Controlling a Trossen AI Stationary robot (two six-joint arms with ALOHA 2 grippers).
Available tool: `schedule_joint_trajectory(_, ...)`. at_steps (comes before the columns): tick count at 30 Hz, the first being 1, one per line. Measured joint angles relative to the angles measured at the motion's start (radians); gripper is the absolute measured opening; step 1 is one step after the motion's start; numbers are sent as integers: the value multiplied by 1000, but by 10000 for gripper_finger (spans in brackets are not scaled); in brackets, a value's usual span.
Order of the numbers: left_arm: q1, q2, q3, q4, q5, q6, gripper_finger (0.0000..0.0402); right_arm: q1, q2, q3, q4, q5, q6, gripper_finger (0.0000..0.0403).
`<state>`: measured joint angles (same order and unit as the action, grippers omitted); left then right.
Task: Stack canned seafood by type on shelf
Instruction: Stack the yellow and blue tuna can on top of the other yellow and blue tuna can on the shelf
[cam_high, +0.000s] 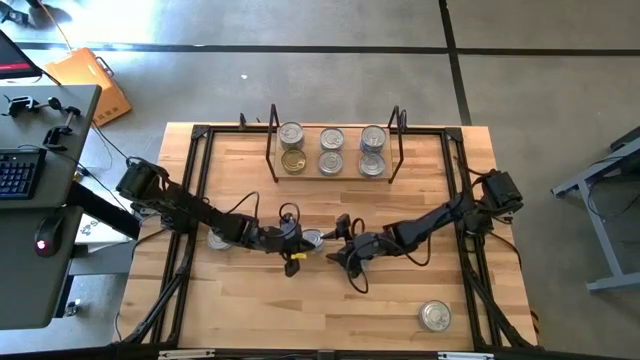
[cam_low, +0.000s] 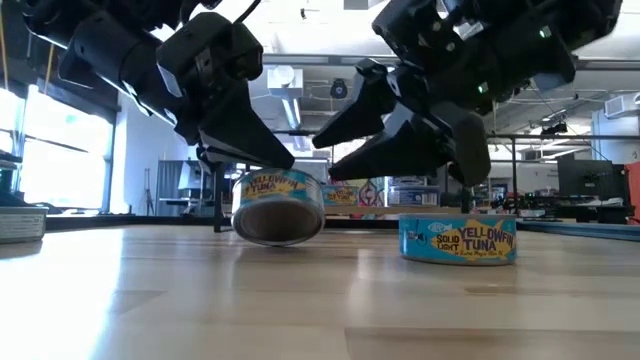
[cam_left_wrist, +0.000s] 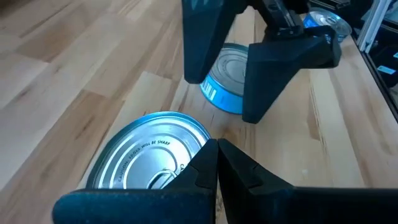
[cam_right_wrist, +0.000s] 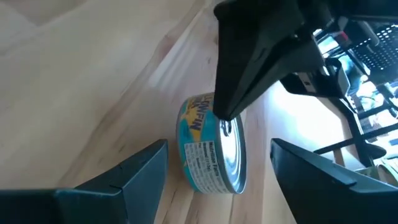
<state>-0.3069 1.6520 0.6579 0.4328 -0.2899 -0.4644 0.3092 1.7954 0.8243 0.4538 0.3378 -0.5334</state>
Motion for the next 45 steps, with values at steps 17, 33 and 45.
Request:
schedule_joint_trajectory(17,1,-2,0,7,-14,6,0,-15,155,133,-32,73,-16,275)
schedule_joint_trajectory(33,-6,-16,1,-13,-3,71,0,-46,171,210,-192,73,112,114)
schedule_joint_trajectory(45,-57,-14,-24,-223,-113,410,65,-37,162,209,-203,74,146,83)
